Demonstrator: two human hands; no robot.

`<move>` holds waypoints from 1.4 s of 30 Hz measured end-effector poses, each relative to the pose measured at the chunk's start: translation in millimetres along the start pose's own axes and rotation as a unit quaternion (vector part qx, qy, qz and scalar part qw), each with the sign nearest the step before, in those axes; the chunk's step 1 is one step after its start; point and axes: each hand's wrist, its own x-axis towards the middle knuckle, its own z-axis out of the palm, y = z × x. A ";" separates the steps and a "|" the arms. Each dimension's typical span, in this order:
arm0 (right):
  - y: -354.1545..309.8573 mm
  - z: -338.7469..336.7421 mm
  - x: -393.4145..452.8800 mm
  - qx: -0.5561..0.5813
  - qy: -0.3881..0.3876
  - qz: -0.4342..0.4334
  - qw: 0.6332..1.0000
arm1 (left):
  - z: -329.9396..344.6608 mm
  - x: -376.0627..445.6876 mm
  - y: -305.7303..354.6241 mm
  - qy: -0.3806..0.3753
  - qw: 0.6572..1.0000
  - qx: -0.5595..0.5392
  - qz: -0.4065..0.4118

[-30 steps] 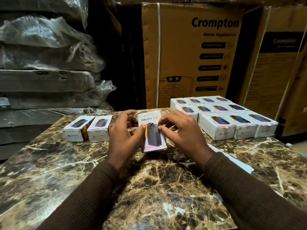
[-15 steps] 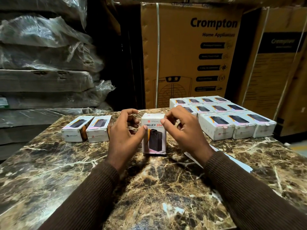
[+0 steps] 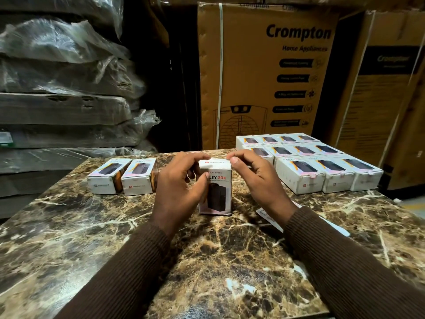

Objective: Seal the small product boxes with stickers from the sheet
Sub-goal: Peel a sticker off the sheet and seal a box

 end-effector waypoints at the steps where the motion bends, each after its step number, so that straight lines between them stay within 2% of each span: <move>1: -0.1 0.6 -0.4 -0.001 -0.003 -0.005 1.000 | 0.4 -0.2 -0.8 -0.002 1.000 0.005 -0.001; 7: -3.1 -0.8 -1.9 -0.002 0.011 -0.020 1.000 | 1.1 0.6 -9.5 0.004 0.999 -0.006 -0.043; 10: -5.3 0.8 -3.3 -0.005 -0.018 -0.054 0.998 | 0.0 1.3 -8.1 0.002 0.996 -0.048 -0.075; 14: -9.2 2.3 -5.6 -0.007 -0.058 -0.066 0.996 | -0.7 0.2 -5.9 -0.041 0.990 -0.081 -0.108; 19: -9.8 -3.3 -2.5 -0.023 0.012 -0.067 0.997 | 0.9 -0.9 -3.4 -0.050 0.995 -0.016 -0.080; 26: -6.0 -2.7 -1.0 -0.069 0.002 -0.051 0.996 | 0.7 -1.7 -5.5 -0.046 0.998 0.017 -0.042; 31: -3.2 -6.0 -0.4 -0.039 0.011 -0.037 0.999 | -1.5 0.3 -8.2 -0.065 0.997 -0.002 -0.042; 38: -7.2 -2.6 -1.4 -0.074 -0.004 -0.100 0.992 | -4.0 3.4 -19.7 -0.062 0.996 0.006 -0.066; 42: -5.8 -3.2 -1.5 -0.081 -0.002 -0.105 0.991 | -3.0 3.3 -19.6 -0.059 0.996 0.011 -0.065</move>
